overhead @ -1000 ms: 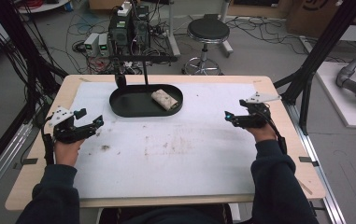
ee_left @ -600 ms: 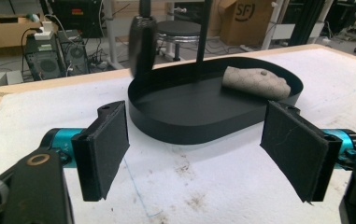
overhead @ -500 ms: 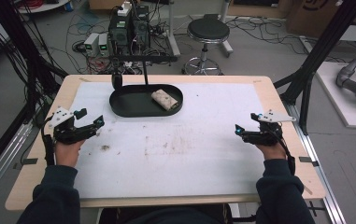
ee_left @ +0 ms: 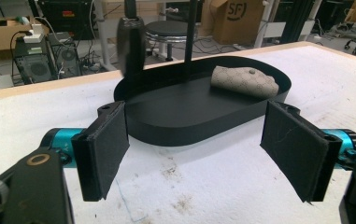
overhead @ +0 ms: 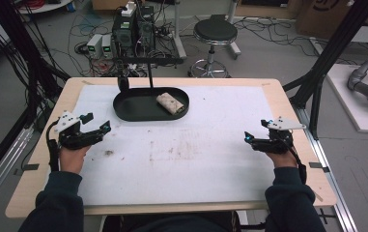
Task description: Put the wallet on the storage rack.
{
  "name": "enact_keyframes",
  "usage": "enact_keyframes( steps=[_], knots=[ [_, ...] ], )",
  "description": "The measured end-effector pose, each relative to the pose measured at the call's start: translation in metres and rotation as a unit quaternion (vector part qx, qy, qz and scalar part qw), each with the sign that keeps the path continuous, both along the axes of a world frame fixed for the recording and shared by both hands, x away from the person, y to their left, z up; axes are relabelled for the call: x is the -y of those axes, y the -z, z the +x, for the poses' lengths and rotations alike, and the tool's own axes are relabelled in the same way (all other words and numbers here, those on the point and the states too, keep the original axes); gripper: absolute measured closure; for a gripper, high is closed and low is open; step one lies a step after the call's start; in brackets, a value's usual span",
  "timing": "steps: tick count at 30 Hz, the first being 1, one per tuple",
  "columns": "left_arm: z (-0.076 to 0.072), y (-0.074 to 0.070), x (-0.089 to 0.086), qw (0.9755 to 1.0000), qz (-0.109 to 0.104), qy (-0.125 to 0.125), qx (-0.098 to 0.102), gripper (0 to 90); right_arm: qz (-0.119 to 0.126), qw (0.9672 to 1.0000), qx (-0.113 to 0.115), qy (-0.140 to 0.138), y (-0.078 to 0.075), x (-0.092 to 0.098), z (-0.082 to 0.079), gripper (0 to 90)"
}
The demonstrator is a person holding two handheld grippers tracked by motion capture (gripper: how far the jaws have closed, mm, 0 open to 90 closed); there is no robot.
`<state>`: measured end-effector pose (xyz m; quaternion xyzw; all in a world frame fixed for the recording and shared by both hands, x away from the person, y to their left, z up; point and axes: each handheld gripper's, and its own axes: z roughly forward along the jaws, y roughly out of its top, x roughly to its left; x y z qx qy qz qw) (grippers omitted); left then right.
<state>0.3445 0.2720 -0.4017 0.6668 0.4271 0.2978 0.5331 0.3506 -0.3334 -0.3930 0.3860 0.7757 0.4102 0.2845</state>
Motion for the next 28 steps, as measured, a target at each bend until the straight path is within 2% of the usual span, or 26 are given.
enact_keyframes(
  steps=[28],
  knots=[
    [0.0008,0.0008,-0.0003,1.0,0.002,-0.001,-0.002,23.0,-0.004,1.0,0.002,0.003,0.0001,0.0004,-0.0003,19.9]
  ],
)
